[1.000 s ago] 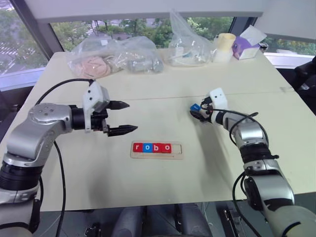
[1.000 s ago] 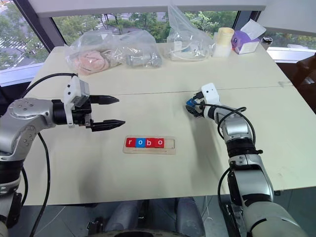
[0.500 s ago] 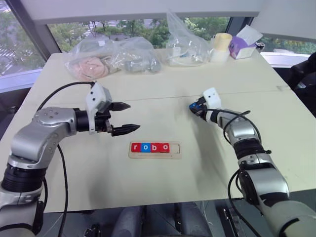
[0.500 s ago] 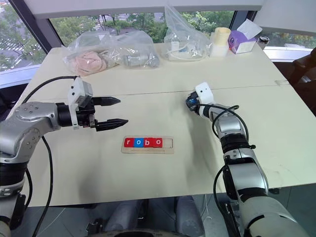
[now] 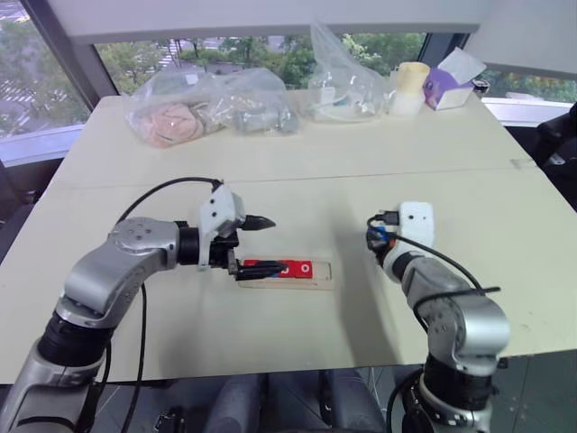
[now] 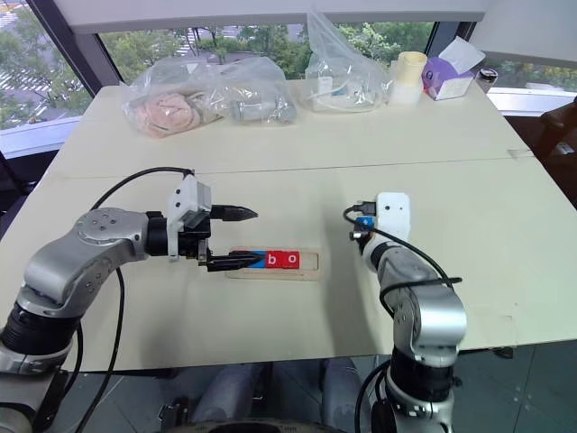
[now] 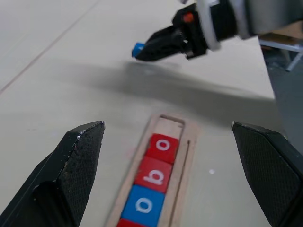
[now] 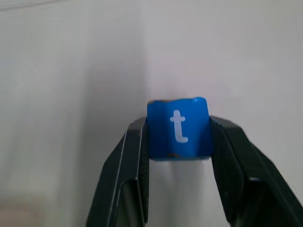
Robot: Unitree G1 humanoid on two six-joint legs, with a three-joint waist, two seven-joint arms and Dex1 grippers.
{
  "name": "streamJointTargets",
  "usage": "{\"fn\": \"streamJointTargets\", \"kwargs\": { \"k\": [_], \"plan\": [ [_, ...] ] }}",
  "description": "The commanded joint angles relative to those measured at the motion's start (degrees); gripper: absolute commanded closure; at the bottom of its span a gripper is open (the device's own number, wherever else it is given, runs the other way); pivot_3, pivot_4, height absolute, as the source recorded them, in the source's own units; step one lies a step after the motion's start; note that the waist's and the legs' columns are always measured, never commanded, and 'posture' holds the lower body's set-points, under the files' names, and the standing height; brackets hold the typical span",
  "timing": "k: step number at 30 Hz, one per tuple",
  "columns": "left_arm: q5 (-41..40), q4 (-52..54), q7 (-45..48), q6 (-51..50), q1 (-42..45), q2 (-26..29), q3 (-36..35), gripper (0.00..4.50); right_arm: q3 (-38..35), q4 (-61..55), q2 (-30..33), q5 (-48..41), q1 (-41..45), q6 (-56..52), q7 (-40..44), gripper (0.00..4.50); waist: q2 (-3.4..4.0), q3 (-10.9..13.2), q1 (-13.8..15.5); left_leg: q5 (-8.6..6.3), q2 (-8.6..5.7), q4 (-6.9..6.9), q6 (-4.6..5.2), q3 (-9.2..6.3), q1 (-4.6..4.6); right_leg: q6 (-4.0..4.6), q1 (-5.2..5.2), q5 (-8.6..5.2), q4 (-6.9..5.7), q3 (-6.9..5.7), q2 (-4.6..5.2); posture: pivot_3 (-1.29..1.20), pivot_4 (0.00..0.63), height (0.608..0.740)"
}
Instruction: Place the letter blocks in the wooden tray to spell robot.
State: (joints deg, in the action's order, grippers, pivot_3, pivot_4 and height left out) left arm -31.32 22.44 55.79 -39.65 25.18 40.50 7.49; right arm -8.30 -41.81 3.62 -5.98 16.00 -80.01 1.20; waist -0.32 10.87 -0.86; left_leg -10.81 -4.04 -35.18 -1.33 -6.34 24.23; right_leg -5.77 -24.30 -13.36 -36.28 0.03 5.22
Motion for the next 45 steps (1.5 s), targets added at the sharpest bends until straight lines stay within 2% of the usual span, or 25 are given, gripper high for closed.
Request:
{"fn": "streamJointTargets", "kwargs": {
  "k": [1, 4, 10, 16, 17, 20, 23, 26, 30, 32, 35, 40, 45],
  "plan": [
    [2.40, -0.36, 2.11, 2.95, 0.93, 0.31, 2.33, 0.00, 1.18, -8.17, 0.60, -0.66, -1.06, -6.86, 0.10, 3.31, 0.00, -0.01, 0.08, 0.00, 0.00, 0.01, 0.00, 0.01, -0.01, 0.00, 0.00, -0.01, 0.01, 0.00, 0.01, 0.00, 0.150, 0.740],
    [3.44, -2.39, 3.01, 4.50, 1.81, -0.17, 2.80, 0.00, -0.43, -9.46, -3.31, 0.77, -2.17, -11.34, -1.28, 3.31, -0.01, -0.01, 0.11, 0.00, 0.01, 0.06, 0.00, 0.00, 0.00, 0.01, -0.02, -0.01, 0.03, -0.03, 0.01, 0.00, 0.150, 0.740],
    [4.55, -4.26, 4.50, 6.06, 2.09, -0.23, 2.76, 0.00, -0.32, -8.69, -4.79, 0.43, -3.71, -12.49, -0.83, 3.31, 0.00, -0.01, 0.03, 0.00, 0.00, 0.06, 0.00, 0.03, 0.02, 0.00, -0.04, -0.01, 0.05, -0.03, 0.03, 0.00, 0.150, 0.740],
    [5.34, -4.69, 4.98, 6.81, 1.24, 0.32, 2.08, 0.00, -0.01, -8.33, -4.26, 0.11, -2.89, -12.49, -0.04, 0.21, 0.00, -0.01, -0.07, 0.00, 0.01, 0.07, 0.00, 0.02, 0.02, 0.00, -0.05, 0.00, 0.05, -0.03, 0.03, 0.00, 0.150, 0.740],
    [5.47, -4.74, 5.21, 7.00, 0.94, 0.70, 1.81, 0.00, -0.11, -8.52, -3.08, -0.74, -2.51, -12.49, 1.20, 0.04, 0.00, -0.01, -0.07, 0.00, 0.01, 0.07, 0.00, 0.02, 0.02, 0.00, -0.05, 0.00, 0.06, -0.03, 0.03, 0.00, 0.150, 0.740],
    [5.60, -5.32, 6.46, 7.74, 0.49, 1.88, 0.91, 0.00, -3.32, -7.68, 3.70, -5.04, 0.80, -8.66, 9.23, 0.04, 0.01, 0.00, -0.08, 0.00, 0.01, 0.06, 0.00, 0.04, 0.04, 0.00, -0.05, 0.00, 0.07, -0.04, 0.04, 0.00, 0.150, 0.740],
    [5.06, -5.63, 7.77, 7.93, 0.80, 2.55, 0.52, 0.00, -2.94, -3.87, 17.60, -10.77, -0.83, 2.65, 22.92, 0.04, -0.02, 0.01, 0.18, 0.00, 0.00, 0.05, 0.00, 0.05, 0.05, -0.02, 0.00, -0.01, 0.13, -0.08, 0.07, 0.00, 0.150, 0.740],
    [5.73, -6.17, 9.29, 9.01, 1.22, 3.28, 0.97, 0.00, -2.77, 6.72, 35.59, -10.19, -8.77, 25.28, 41.32, 0.04, -0.06, 0.02, 0.34, -0.04, -0.06, 0.05, 0.06, 0.05, 0.10, -0.26, 0.15, -0.17, 0.30, -0.24, 0.18, 0.00, 0.150, 0.740],
    [6.33, -6.78, 9.68, 9.86, 1.32, 3.48, 1.02, 0.00, -2.44, 24.73, 47.86, -5.90, -13.78, 52.82, 54.30, 0.04, -0.09, 0.04, -0.05, -0.14, -0.14, 0.01, 0.24, 0.32, 0.10, -0.31, 0.24, -0.17, 0.39, -0.21, 0.32, 0.00, 0.150, 0.740],
    [6.40, -6.62, 9.33, 9.87, 1.10, 3.37, 0.94, 0.00, -1.42, 32.44, 49.95, -4.68, -13.16, 62.99, 57.98, 0.04, -0.10, 0.05, -0.22, -0.15, -0.12, 0.00, 0.26, 0.40, 0.04, -0.32, 0.21, -0.16, 0.33, -0.08, 0.32, 0.00, 0.150, 0.740],
    [6.22, -5.85, 8.37, 9.33, 0.66, 2.95, 0.76, 0.00, 0.07, 40.59, 49.61, -5.11, -9.78, 71.28, 61.37, 0.04, -0.14, 0.07, -0.21, -0.15, -0.04, -0.01, 0.25, 0.46, -0.06, -0.29, 0.26, -0.15, 0.24, -0.09, 0.26, 0.00, 0.150, 0.740],
    [5.90, -4.76, 7.06, 8.55, 0.00, 2.65, 0.51, 0.00, 4.21, 48.85, 48.06, -3.97, -4.65, 78.74, 64.46, 0.04, -0.14, 0.07, 0.13, -0.15, -0.04, -0.06, 0.24, 0.34, -0.10, -0.26, 0.30, -0.14, 0.18, -0.06, 0.30, 0.00, 0.150, 0.740],
    [5.50, -3.66, 6.04, 7.65, -0.55, 2.80, 0.07, 0.00, 7.39, 51.22, 45.60, -3.40, -1.28, 81.42, 65.10, 0.04, -0.14, 0.08, 0.19, -0.15, -0.07, -0.06, 0.24, 0.29, -0.09, -0.26, 0.31, -0.14, 0.21, -0.06, 0.32, 0.00, 0.150, 0.740]
  ]
}}
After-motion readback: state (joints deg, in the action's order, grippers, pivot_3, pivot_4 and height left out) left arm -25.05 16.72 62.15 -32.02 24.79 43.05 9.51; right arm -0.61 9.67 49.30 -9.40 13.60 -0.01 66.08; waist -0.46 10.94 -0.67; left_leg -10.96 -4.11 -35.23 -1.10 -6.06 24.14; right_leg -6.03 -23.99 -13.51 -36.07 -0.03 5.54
